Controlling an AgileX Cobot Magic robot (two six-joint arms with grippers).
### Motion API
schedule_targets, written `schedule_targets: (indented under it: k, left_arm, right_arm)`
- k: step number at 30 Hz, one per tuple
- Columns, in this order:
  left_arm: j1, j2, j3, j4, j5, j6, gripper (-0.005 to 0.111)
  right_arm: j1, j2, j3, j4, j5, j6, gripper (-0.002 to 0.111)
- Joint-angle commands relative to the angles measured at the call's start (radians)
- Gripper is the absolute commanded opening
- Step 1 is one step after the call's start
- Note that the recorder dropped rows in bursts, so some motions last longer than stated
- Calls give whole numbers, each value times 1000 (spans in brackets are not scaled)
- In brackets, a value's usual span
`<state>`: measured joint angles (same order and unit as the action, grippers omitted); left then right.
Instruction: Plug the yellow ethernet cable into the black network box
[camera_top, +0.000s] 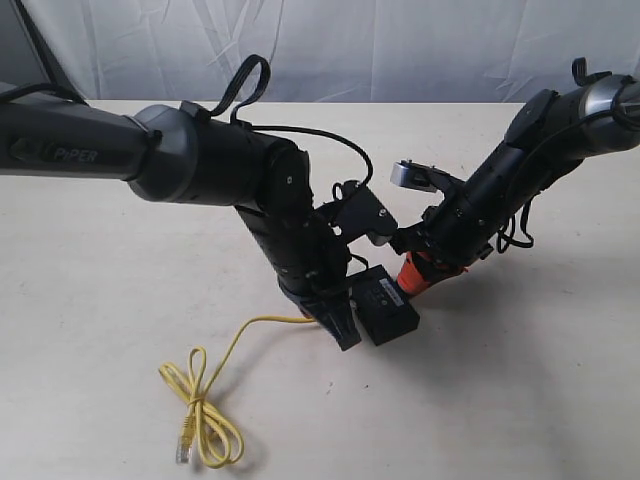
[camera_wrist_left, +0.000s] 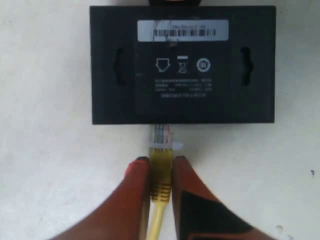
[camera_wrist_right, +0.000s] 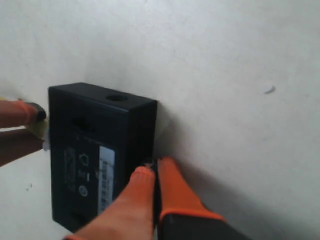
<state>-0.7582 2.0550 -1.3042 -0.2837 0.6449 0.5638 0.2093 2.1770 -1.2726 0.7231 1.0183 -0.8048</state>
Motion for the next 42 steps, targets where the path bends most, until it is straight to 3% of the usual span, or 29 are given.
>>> schedule_targets:
  k: [1, 18, 24, 42]
  left_arm:
    - [-2, 6, -4, -11, -2, -4, 0]
    - [-31, 15, -4, 8, -14, -7, 0]
    - [-31, 15, -4, 142, 13, -92, 0]
    - [-53, 15, -4, 98, -44, -92, 0]
  right_arm:
    - [2, 13, 12, -33, 2, -2, -1]
    - [2, 13, 12, -18, 4, -2, -1]
    - [2, 13, 12, -18, 4, -2, -1]
    - [2, 13, 12, -15, 6, -2, -1]
